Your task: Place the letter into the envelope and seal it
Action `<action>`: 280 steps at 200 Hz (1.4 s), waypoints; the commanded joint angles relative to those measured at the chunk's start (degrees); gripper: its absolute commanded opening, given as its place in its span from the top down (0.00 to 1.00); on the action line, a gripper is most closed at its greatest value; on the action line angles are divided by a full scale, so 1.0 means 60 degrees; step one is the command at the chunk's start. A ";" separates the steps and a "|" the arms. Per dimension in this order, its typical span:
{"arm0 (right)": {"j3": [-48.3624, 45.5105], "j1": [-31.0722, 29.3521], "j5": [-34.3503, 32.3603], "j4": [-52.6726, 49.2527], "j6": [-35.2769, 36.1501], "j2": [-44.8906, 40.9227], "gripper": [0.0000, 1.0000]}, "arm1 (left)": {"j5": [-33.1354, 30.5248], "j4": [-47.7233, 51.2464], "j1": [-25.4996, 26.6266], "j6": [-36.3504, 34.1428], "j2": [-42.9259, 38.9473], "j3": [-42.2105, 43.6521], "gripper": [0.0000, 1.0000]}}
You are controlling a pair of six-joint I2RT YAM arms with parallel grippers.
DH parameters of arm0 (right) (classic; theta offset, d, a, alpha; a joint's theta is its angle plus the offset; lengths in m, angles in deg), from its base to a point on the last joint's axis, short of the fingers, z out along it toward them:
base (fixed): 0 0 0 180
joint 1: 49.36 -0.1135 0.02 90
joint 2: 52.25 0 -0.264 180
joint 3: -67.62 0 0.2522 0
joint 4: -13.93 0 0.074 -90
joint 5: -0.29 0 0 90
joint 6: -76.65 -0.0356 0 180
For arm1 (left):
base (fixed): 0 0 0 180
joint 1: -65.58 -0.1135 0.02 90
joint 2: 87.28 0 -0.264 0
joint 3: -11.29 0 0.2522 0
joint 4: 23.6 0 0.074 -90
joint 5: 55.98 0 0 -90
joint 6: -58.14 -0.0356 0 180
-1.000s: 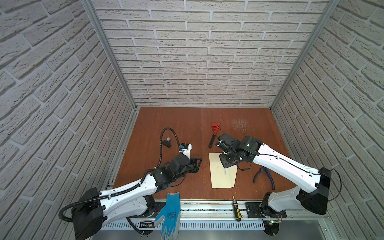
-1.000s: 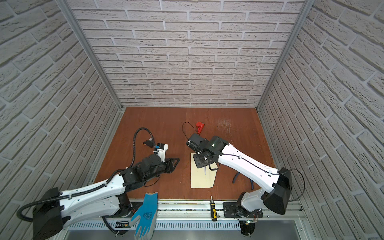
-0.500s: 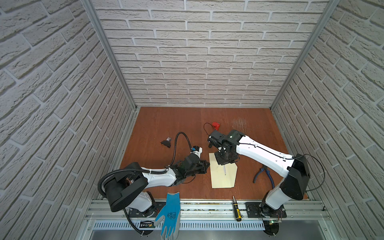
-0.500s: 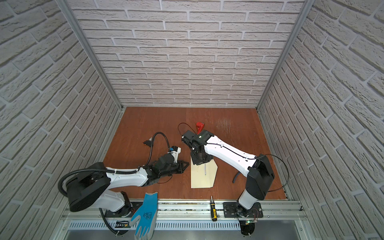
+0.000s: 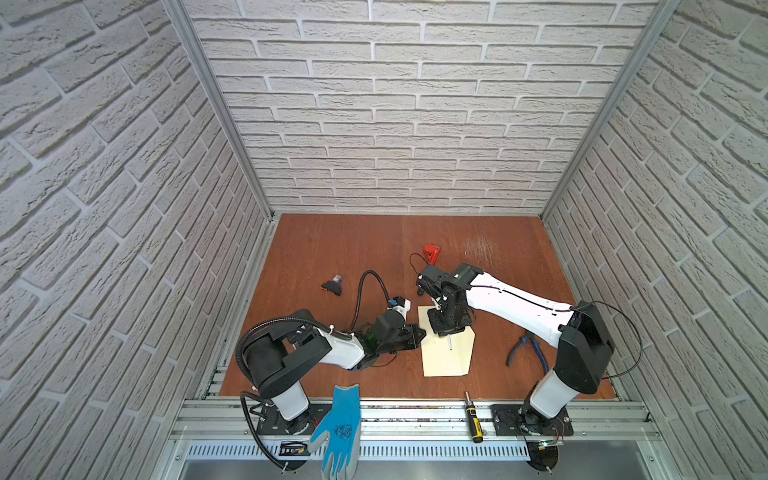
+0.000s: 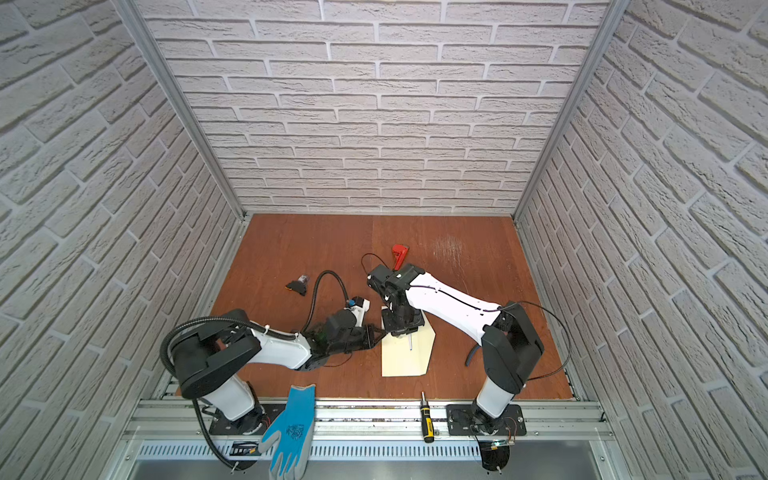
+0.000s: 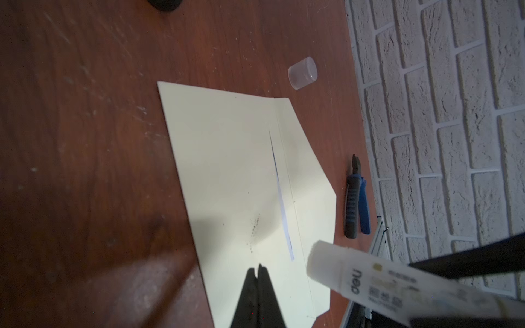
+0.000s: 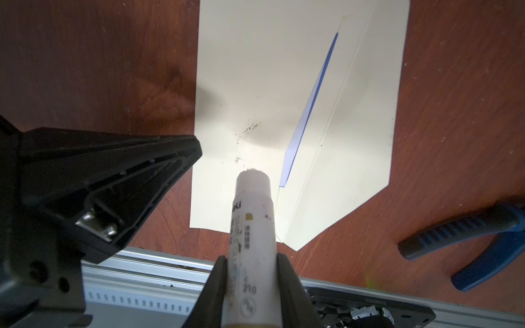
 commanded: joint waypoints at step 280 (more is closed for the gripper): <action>0.0893 0.0462 0.0485 -0.0603 0.0187 0.1603 0.95 | 0.0761 0.1856 -0.0209 -0.0684 0.1608 -0.1543 1.00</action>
